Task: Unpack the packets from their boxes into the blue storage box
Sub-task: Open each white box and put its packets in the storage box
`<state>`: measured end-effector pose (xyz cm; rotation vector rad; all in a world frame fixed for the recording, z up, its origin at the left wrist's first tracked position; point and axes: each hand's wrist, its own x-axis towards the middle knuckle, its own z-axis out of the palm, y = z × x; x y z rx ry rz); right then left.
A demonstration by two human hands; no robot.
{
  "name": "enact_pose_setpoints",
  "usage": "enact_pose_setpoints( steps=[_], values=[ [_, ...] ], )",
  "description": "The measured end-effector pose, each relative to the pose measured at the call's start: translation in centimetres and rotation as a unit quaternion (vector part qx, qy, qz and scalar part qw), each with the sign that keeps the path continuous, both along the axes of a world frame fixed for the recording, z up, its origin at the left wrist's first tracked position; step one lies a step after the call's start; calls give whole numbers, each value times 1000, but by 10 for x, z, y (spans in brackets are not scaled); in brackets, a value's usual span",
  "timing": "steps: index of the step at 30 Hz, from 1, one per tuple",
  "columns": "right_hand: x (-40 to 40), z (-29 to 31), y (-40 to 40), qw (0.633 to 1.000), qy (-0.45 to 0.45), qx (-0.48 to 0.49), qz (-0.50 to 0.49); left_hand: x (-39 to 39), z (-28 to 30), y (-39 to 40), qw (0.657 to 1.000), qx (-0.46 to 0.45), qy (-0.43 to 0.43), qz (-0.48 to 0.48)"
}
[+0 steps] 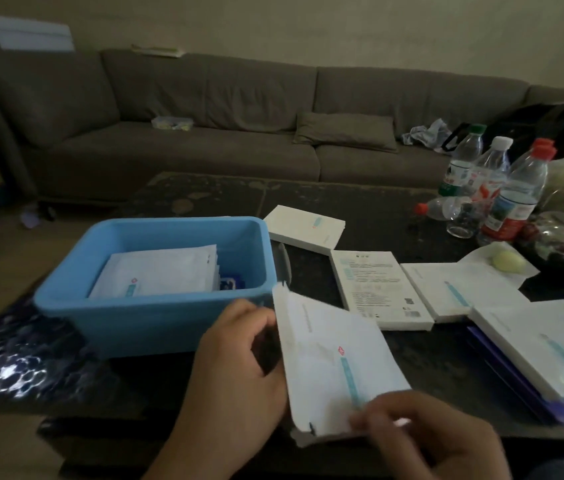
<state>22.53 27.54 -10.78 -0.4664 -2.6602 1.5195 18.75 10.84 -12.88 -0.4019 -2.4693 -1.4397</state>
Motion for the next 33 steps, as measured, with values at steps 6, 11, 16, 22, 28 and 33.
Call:
enact_pose_setpoints(
  steps=[6, 11, 16, 22, 28, 33],
  values=[
    [-14, -61, 52, 948, -81, 305, -34, -1, -25, -8, 977, 19, -208, -32],
    [-10, -63, 53, 967, -47, 248, -34, -8, -28, -9, 960, -4, -280, -21],
    [0, -61, 58, 996, 61, 24, -65, -15, -27, -8, 953, 37, -301, 20],
    [3, -57, 62, 973, 160, -141, -92, -15, -27, -7, 930, 98, -348, -61],
    [0, -61, 71, 965, 160, -180, -103, -9, -28, 5, 923, 138, -351, -83],
    [-6, -68, 80, 967, 109, -196, -120, -12, -22, 0, 916, 164, -358, -72]
  ],
)
